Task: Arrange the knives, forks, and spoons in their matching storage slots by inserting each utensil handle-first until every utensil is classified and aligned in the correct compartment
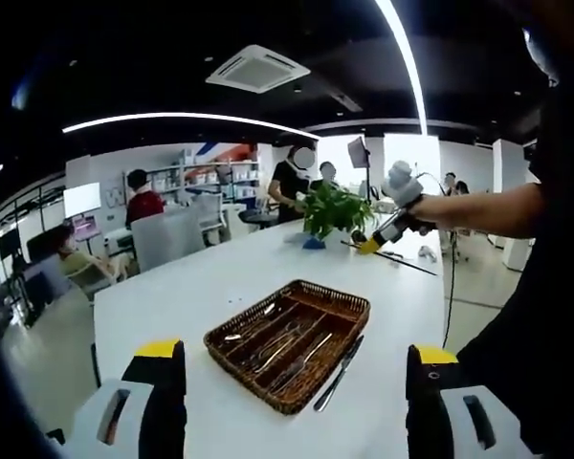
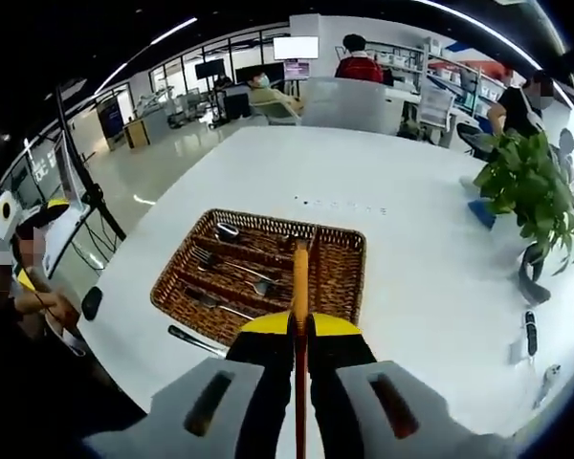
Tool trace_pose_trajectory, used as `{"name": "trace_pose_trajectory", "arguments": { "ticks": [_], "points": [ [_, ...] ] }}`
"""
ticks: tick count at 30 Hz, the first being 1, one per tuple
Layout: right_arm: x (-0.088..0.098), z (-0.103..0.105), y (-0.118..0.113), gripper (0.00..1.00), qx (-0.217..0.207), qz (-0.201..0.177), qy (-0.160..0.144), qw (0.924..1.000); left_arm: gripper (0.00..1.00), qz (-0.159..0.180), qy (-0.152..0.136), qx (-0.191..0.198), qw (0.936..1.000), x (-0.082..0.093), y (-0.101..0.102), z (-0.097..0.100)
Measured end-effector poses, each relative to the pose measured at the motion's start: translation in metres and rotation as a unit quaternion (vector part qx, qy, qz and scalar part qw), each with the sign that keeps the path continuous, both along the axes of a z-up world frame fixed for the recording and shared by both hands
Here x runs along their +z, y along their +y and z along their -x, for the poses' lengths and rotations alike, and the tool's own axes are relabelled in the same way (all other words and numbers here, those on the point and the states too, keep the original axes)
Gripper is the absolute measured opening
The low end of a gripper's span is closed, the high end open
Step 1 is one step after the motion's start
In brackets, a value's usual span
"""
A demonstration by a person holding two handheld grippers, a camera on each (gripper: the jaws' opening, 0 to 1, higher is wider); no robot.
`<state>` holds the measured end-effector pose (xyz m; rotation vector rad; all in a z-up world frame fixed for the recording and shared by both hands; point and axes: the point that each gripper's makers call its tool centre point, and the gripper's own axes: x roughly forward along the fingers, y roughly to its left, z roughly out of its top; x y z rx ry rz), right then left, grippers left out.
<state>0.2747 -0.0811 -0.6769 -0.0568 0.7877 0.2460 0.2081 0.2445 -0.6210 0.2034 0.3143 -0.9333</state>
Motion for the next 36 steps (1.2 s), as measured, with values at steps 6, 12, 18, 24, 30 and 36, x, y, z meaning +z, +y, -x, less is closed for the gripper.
{"name": "trace_pose_trajectory", "arguments": {
  "ticks": [6,12,18,24,30,36],
  "points": [
    [-0.006,-0.013,-0.001,0.03,0.007,0.003,0.007,0.9999,1.0,0.0,0.007,0.011,0.9999,-0.002,0.001,-0.002],
    [-0.012,-0.032,-0.006,0.03,0.01,0.001,0.014,0.9998,1.0,-0.008,0.019,0.018,0.9996,-0.009,-0.001,-0.005],
    [-0.022,-0.05,-0.011,0.03,0.006,-0.001,0.025,0.9997,1.0,-0.011,0.026,0.029,0.9992,-0.012,-0.005,-0.01],
    [-0.029,-0.061,-0.016,0.03,0.005,0.0,0.033,0.9994,1.0,-0.008,0.023,0.035,0.9991,-0.007,-0.013,-0.013],
    [-0.026,-0.074,-0.016,0.03,0.008,0.0,0.036,0.9993,1.0,-0.006,0.021,0.039,0.999,-0.004,-0.015,-0.011],
    [-0.023,-0.091,-0.016,0.03,0.011,0.004,0.036,0.9993,1.0,-0.006,0.023,0.044,0.9988,-0.005,-0.014,-0.011]
  ]
}}
